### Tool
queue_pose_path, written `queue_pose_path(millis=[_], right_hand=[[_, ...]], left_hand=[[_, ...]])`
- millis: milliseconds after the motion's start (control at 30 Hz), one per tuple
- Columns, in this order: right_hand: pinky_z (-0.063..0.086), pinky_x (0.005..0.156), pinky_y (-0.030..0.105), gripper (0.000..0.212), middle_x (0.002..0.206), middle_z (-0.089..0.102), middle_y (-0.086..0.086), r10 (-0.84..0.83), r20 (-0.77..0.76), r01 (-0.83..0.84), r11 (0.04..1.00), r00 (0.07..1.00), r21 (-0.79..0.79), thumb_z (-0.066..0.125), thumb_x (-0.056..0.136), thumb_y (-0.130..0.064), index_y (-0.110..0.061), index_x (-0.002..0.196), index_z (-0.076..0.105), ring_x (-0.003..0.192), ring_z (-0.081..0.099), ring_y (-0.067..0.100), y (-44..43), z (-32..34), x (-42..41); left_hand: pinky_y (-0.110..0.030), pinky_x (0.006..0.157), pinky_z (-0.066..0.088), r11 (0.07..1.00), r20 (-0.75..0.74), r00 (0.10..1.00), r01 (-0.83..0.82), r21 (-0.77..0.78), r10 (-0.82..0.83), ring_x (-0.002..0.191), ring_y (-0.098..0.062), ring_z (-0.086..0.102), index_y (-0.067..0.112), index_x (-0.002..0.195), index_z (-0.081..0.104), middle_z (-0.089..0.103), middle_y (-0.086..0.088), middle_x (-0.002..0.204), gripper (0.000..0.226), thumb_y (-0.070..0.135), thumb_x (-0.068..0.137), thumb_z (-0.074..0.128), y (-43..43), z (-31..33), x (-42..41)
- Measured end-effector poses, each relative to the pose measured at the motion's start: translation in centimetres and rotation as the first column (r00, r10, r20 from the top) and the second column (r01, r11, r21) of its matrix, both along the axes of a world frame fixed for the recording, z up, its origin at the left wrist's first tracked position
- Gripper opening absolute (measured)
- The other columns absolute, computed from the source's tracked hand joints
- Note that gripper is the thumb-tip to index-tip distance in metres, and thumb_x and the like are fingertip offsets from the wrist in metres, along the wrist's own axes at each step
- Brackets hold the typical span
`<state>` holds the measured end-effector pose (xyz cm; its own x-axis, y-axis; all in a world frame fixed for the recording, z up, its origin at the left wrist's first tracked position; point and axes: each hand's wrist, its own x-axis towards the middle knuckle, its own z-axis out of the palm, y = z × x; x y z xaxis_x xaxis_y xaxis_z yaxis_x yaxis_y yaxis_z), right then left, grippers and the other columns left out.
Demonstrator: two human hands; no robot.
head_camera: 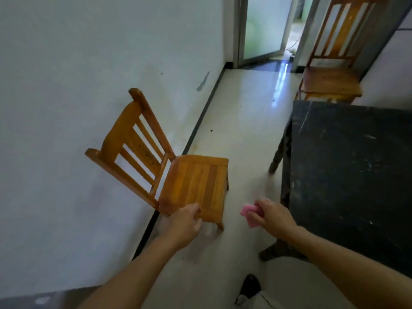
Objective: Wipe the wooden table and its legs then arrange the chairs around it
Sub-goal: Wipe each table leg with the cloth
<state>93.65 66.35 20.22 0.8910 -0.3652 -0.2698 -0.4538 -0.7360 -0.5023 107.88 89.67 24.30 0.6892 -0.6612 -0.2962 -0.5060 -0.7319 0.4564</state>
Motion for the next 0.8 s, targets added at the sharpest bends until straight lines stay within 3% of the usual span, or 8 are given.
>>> queue_pose_path(millis=[167, 333, 400, 467, 567, 700, 800], right_hand=[[0.053, 0.071, 0.022, 0.020, 0.090, 0.057, -0.009, -0.203, -0.042, 0.203, 0.979, 0.978, 0.013, 0.057, 0.093, -0.048, -0.029, 0.096, 0.051, 0.073, 0.059, 0.004, 1.7, -1.6, -1.0], [0.052, 0.067, 0.035, 0.027, 0.086, 0.057, -0.004, -0.499, -0.075, 0.498, 0.867, 0.863, -0.032, 0.059, 0.091, -0.049, -0.023, 0.094, 0.053, 0.071, 0.060, 0.015, 6.2, -3.9, -2.8], [0.046, 0.062, 0.030, 0.026, 0.085, 0.056, -0.004, -0.610, -0.077, 0.610, 0.792, 0.788, -0.030, 0.060, 0.091, -0.047, -0.022, 0.093, 0.054, 0.069, 0.056, 0.013, 9.1, -5.0, -3.9], [0.040, 0.058, 0.024, 0.022, 0.085, 0.053, -0.005, -0.673, -0.093, 0.675, 0.738, 0.734, -0.016, 0.060, 0.092, -0.045, -0.024, 0.091, 0.054, 0.068, 0.051, 0.010, 12.2, -6.0, -5.2], [0.034, 0.057, 0.022, 0.019, 0.084, 0.052, -0.006, -0.763, -0.121, 0.771, 0.636, 0.635, 0.034, 0.059, 0.093, -0.043, -0.026, 0.088, 0.052, 0.069, 0.049, 0.008, 16.8, -7.5, -7.0], [0.030, 0.057, 0.020, 0.020, 0.079, 0.050, -0.009, -0.847, -0.171, 0.863, 0.502, 0.504, 0.058, 0.064, 0.090, -0.040, -0.029, 0.082, 0.050, 0.069, 0.049, 0.011, 21.6, -9.8, -9.7], [0.030, 0.058, 0.015, 0.027, 0.078, 0.047, -0.007, -0.886, -0.180, 0.904, 0.414, 0.427, 0.106, 0.064, 0.092, -0.032, -0.030, 0.077, 0.042, 0.072, 0.047, 0.014, 23.2, -11.9, -11.8]], left_hand=[[-0.029, 0.078, 0.055, 0.977, -0.027, 0.976, 0.215, -0.017, -0.215, 0.087, -0.007, 0.058, 0.028, 0.111, 0.054, 0.058, 0.010, 0.097, 0.018, 0.032, 0.093, 0.057, -3.3, -1.2, 3.8], [-0.032, 0.079, 0.052, 0.862, -0.012, 0.862, 0.506, -0.034, -0.507, 0.094, -0.015, 0.060, 0.022, 0.114, 0.056, 0.061, 0.004, 0.106, 0.021, 0.026, 0.093, 0.053, -5.4, -3.9, 6.7], [-0.030, 0.074, 0.048, 0.768, 0.037, 0.768, 0.640, -0.017, -0.640, 0.093, -0.017, 0.059, 0.022, 0.112, 0.054, 0.059, 0.003, 0.106, 0.021, 0.029, 0.094, 0.049, -5.6, -5.3, 7.1], [-0.030, 0.075, 0.046, 0.623, 0.095, 0.618, 0.782, 0.024, -0.780, 0.095, -0.018, 0.056, 0.020, 0.115, 0.050, 0.055, 0.002, 0.106, 0.024, 0.030, 0.094, 0.045, -5.3, -6.4, 6.7], [-0.030, 0.077, 0.048, 0.458, 0.163, 0.450, 0.889, 0.020, -0.878, 0.093, -0.015, 0.054, 0.019, 0.118, 0.047, 0.053, 0.002, 0.107, 0.027, 0.032, 0.095, 0.043, -4.6, -8.2, 5.6], [-0.029, 0.085, 0.045, 0.307, 0.183, 0.296, 0.951, 0.034, -0.937, 0.098, -0.015, 0.051, 0.019, 0.125, 0.045, 0.051, 0.001, 0.114, 0.033, 0.036, 0.097, 0.041, -4.4, -10.9, 2.4], [-0.032, 0.096, 0.040, 0.262, 0.188, 0.246, 0.962, 0.069, -0.951, 0.110, -0.019, 0.047, 0.018, 0.130, 0.044, 0.047, 0.000, 0.121, 0.039, 0.040, 0.097, 0.041, -5.7, -13.5, -0.3]])
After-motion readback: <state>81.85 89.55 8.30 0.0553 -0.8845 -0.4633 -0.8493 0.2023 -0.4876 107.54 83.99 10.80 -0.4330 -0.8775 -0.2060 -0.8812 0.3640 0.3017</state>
